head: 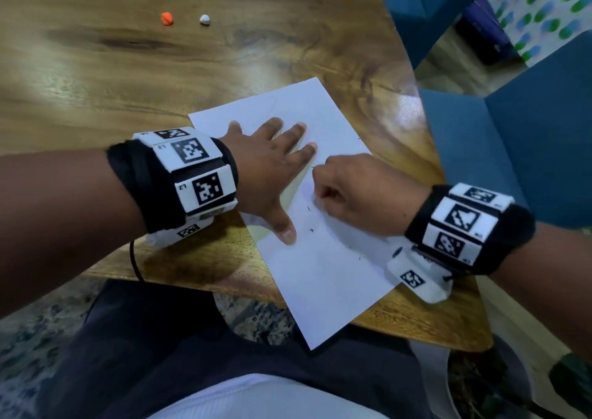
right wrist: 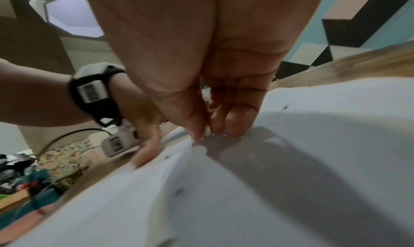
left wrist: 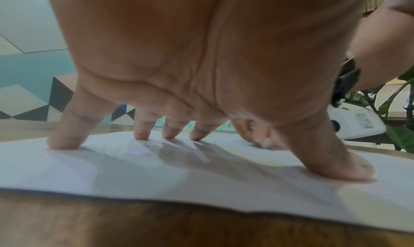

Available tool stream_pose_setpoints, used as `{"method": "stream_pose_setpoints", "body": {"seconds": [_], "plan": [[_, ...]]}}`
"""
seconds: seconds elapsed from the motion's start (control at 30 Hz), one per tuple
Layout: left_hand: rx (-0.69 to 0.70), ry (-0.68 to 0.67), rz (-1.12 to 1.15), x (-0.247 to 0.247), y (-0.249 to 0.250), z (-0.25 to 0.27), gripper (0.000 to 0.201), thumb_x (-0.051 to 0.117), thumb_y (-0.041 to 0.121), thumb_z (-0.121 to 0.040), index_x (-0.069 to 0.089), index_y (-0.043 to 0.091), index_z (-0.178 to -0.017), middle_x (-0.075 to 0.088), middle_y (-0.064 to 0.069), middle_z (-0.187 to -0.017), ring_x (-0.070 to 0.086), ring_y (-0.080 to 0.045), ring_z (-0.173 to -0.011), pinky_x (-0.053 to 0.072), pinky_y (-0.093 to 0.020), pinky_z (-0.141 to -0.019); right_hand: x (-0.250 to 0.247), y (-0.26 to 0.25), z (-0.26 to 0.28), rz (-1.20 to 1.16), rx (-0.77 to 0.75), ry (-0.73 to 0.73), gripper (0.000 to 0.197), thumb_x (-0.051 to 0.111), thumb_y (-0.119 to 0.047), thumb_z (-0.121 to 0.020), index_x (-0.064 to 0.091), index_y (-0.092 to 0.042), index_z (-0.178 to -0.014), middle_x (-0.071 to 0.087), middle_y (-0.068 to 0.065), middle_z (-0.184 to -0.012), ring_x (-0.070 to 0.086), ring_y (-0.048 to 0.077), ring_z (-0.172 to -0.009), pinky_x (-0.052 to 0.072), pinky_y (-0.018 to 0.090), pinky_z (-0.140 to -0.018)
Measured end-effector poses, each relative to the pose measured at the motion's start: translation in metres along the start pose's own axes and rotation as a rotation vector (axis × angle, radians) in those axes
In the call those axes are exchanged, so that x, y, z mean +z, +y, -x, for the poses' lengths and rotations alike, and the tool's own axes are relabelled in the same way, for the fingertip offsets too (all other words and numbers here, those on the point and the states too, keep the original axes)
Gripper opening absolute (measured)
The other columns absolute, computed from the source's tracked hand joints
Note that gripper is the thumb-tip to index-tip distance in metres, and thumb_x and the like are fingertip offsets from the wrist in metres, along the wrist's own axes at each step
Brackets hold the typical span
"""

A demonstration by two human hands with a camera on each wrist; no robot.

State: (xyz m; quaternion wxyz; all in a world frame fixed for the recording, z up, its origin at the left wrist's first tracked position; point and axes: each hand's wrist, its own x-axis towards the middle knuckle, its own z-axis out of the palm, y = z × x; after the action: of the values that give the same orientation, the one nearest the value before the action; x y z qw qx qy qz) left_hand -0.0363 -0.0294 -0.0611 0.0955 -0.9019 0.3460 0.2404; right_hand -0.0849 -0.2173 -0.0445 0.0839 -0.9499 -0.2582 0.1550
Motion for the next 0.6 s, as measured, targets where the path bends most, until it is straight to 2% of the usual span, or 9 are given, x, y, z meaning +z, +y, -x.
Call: {"method": "stream_pose_setpoints", "body": {"seconds": [0.07,0.13,0.23,0.33,0.4,0.5,0.6], "plan": [[0.001,-0.009,0.0,0.0,0.0,0.001,0.144,0.059,0.096,-0.055,-0.016,0.029,-0.158,-0.025,0.001,-0.167,-0.014,-0.03,-0.155,0.024,-0.071,-0.112,0.003,-0.01,0.007,-0.048,-0.036,-0.062,0.01,0.056,-0.023,-0.09,0.061,-0.016,-0.085,0.059,0.0,-0.082,0.057,0.023,-0.076,0.049,0.041,-0.07],[0.006,-0.01,0.006,-0.001,0.0,0.002,0.142,0.058,0.095,-0.056,-0.015,0.03,-0.159,-0.024,0.0,-0.168,-0.014,-0.03,-0.155,0.023,-0.071,-0.112,0.001,-0.008,0.004,-0.061,-0.01,-0.041,0.008,0.057,-0.021,-0.088,0.061,-0.015,-0.085,0.061,0.001,-0.083,0.058,0.025,-0.077,0.049,0.042,-0.071],[0.001,0.008,0.005,0.0,0.001,0.007,0.136,0.057,0.095,-0.058,-0.01,0.033,-0.159,-0.022,-0.002,-0.168,-0.015,-0.03,-0.155,0.02,-0.071,-0.113,-0.006,0.015,-0.01,-0.055,0.14,0.077,0.003,0.057,-0.017,-0.084,0.058,-0.015,-0.082,0.063,0.001,-0.079,0.058,0.025,-0.076,0.051,0.042,-0.07],[-0.019,0.041,-0.017,0.005,0.003,0.018,0.126,0.052,0.094,-0.064,-0.006,0.037,-0.159,-0.021,-0.004,-0.168,-0.014,-0.032,-0.155,0.017,-0.069,-0.116,-0.011,0.03,-0.017,-0.043,0.248,0.101,0.004,0.057,-0.016,-0.083,0.057,-0.017,-0.079,0.063,0.0,-0.076,0.057,0.023,-0.076,0.053,0.04,-0.07],[-0.044,0.049,0.004,0.011,0.003,0.026,0.125,0.053,0.093,-0.065,-0.007,0.038,-0.159,-0.016,-0.005,-0.168,-0.009,-0.031,-0.156,0.019,-0.065,-0.118,-0.009,0.028,-0.018,-0.008,0.27,0.098,0.005,0.055,-0.014,-0.085,0.056,-0.016,-0.08,0.062,0.001,-0.076,0.057,0.024,-0.078,0.052,0.04,-0.07],[-0.06,0.067,0.026,0.02,0.002,0.032,0.13,0.052,0.095,-0.061,-0.012,0.039,-0.158,-0.013,-0.005,-0.168,-0.007,-0.029,-0.155,0.025,-0.061,-0.116,-0.004,0.009,-0.013,0.034,0.243,0.095,0.008,0.052,-0.016,-0.088,0.05,-0.017,-0.08,0.057,0.001,-0.079,0.054,0.025,-0.078,0.047,0.038,-0.067],[-0.065,0.042,0.023,0.021,0.002,0.031,0.134,0.053,0.096,-0.06,-0.017,0.037,-0.157,-0.019,-0.006,-0.168,-0.011,-0.03,-0.156,0.025,-0.064,-0.115,0.006,-0.026,0.001,0.015,0.074,-0.003,0.013,0.049,-0.021,-0.093,0.041,-0.022,-0.083,0.053,-0.001,-0.085,0.05,0.023,-0.077,0.042,0.037,-0.066]]}}
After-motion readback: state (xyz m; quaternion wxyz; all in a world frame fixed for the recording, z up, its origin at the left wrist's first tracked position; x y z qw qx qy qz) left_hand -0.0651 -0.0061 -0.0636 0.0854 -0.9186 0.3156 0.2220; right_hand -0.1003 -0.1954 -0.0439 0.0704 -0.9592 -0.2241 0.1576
